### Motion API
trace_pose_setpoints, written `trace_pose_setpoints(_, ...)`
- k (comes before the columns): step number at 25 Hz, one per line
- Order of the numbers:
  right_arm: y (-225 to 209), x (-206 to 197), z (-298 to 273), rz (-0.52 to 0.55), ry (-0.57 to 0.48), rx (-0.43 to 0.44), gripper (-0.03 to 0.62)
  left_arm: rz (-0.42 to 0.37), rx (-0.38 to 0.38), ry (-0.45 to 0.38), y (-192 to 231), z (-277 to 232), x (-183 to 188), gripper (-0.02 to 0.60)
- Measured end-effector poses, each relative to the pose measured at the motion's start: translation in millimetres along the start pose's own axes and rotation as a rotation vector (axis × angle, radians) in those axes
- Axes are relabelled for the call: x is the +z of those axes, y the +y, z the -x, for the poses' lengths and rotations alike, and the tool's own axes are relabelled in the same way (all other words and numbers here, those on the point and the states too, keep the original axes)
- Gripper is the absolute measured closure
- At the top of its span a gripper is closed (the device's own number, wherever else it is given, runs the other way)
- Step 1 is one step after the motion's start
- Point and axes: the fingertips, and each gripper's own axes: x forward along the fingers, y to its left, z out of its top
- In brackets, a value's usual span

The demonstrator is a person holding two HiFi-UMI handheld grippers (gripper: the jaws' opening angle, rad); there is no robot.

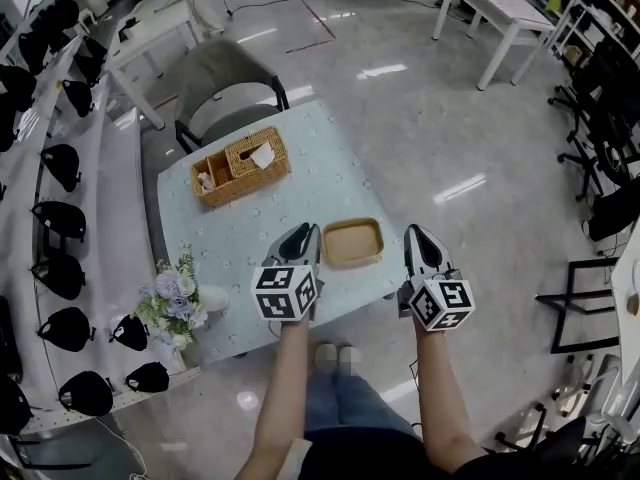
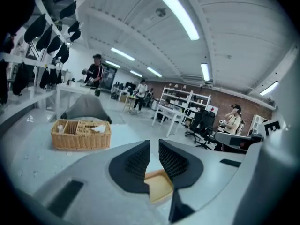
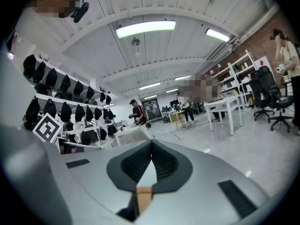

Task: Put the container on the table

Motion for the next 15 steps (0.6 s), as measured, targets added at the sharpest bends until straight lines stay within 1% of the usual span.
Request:
trace_pose_setpoints(4,9,44,33,0.033,-0.097,-0.02,0.595,-0.05,-0.06,-0.144,-22,36,45,0.54)
trace_pose_setpoints(6,12,61,47,0.043,-0.136,-0.026,0.595,-0.072,-0.082,-0.2,-30,52,61,0.541)
trace_pose_setpoints(10,22,85,68,0.068,-0.187,-0.026,0.595,-0.124,-0.12,-0.283,-45,80,88,0.546)
trace_pose_setpoints(15,28,106,86,0.083,-0.235,-0.027,0.595,-0.209,-0.155,-0.361,-60,103,117,0.563)
